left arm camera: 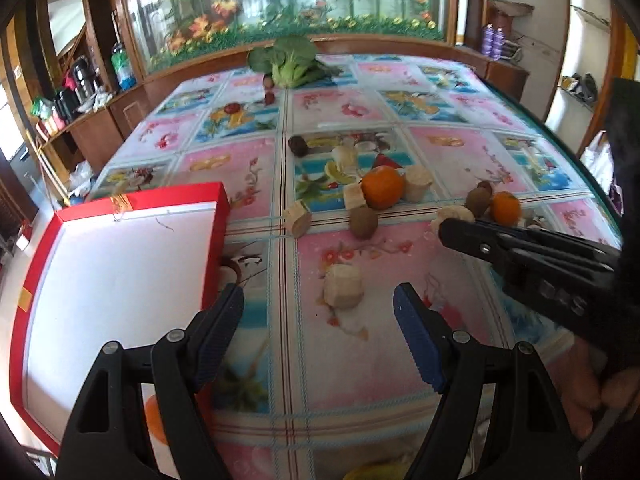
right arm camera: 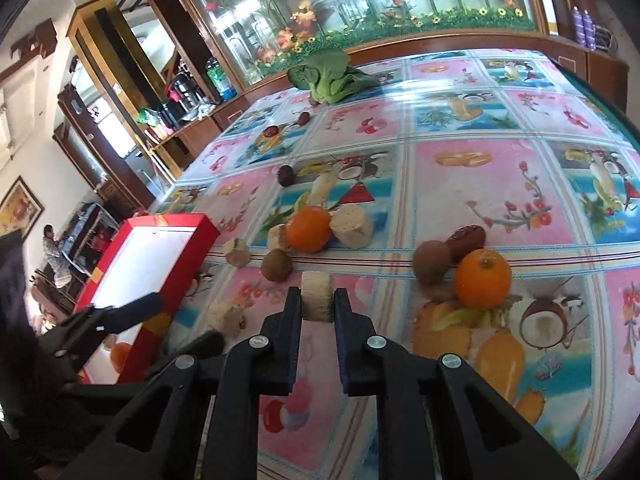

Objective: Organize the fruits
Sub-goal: 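Grasp a beige disc with the right tool while the left tool grasps a beige cube, then carry both held pieces into the red-rimmed tray and open both tools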

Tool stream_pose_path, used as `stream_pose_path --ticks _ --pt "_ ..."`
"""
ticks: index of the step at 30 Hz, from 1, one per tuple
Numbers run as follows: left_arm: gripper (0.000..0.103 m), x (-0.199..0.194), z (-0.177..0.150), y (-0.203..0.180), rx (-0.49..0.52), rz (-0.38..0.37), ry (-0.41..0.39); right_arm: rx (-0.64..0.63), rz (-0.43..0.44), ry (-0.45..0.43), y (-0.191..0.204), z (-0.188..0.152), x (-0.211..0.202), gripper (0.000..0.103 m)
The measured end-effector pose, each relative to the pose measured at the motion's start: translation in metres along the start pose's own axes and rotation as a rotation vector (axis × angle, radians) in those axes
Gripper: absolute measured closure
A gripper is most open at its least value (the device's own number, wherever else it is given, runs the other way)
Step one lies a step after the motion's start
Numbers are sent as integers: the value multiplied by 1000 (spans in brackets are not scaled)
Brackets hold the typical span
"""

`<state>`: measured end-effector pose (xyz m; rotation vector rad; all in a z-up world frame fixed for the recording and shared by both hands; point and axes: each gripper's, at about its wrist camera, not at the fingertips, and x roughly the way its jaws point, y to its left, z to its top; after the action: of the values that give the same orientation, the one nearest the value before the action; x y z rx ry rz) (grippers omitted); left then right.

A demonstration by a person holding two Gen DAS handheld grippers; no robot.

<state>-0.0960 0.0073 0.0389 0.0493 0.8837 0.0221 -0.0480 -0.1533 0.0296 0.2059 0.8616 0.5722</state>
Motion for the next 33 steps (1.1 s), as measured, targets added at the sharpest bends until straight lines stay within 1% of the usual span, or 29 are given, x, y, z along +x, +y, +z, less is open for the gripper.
stream_pose_path --ticks 2,3,4,5,6,7,8,9,10,11,12,14,17,19,24,26,28,31,33 --pt "25 7 1 0 -10 -13 13 2 12 1 0 0 -1 89" --pt "26 10 2 -1 -11 -7 21 2 15 1 1 0 0 89" --pt "32 12 1 -2 -9 -6 21 0 16 0 2 0 0 89" --pt "35 14 2 -3 -5 -9 24 -4 18 -1 2 0 -1 89" --pt "42 16 2 -3 -4 -13 30 -11 20 -1 4 0 0 89" --pt "50 19 3 -3 -8 -18 37 -21 17 0 6 -1 0 89" --pt "55 22 3 -2 -16 -25 42 -28 19 2 7 -1 1 89" --pt "62 24 3 -1 -21 -33 47 -31 22 1 7 -1 1 89" --pt "67 26 3 -1 -23 -38 51 -32 24 -1 8 -1 1 89" --pt "70 28 3 -1 -26 -47 57 -32 27 -5 8 -1 0 89" --pt "79 28 2 -1 -27 -58 59 -33 30 -7 8 -1 0 89" --pt "81 28 1 -3 -18 -62 50 -41 37 -6 10 -1 1 89" --pt "82 26 1 0 -31 -81 43 -47 54 -5 13 -1 2 89" --pt "82 22 1 2 -37 -79 32 -52 66 -7 14 -1 1 89" --pt "82 -11 -2 15 -72 -82 -51 -78 111 -38 22 -3 -3 89" --pt "82 -25 -4 27 -99 -83 -81 -96 124 -45 28 -3 -3 89" --pt "82 -38 -8 42 -126 -67 -101 -103 132 -60 32 -3 -5 89" --pt "82 -54 -17 72 -184 -25 -133 -90 170 -51 42 -4 0 89" --pt "82 -62 -24 95 -225 18 -141 -103 195 -36 58 -7 7 89"
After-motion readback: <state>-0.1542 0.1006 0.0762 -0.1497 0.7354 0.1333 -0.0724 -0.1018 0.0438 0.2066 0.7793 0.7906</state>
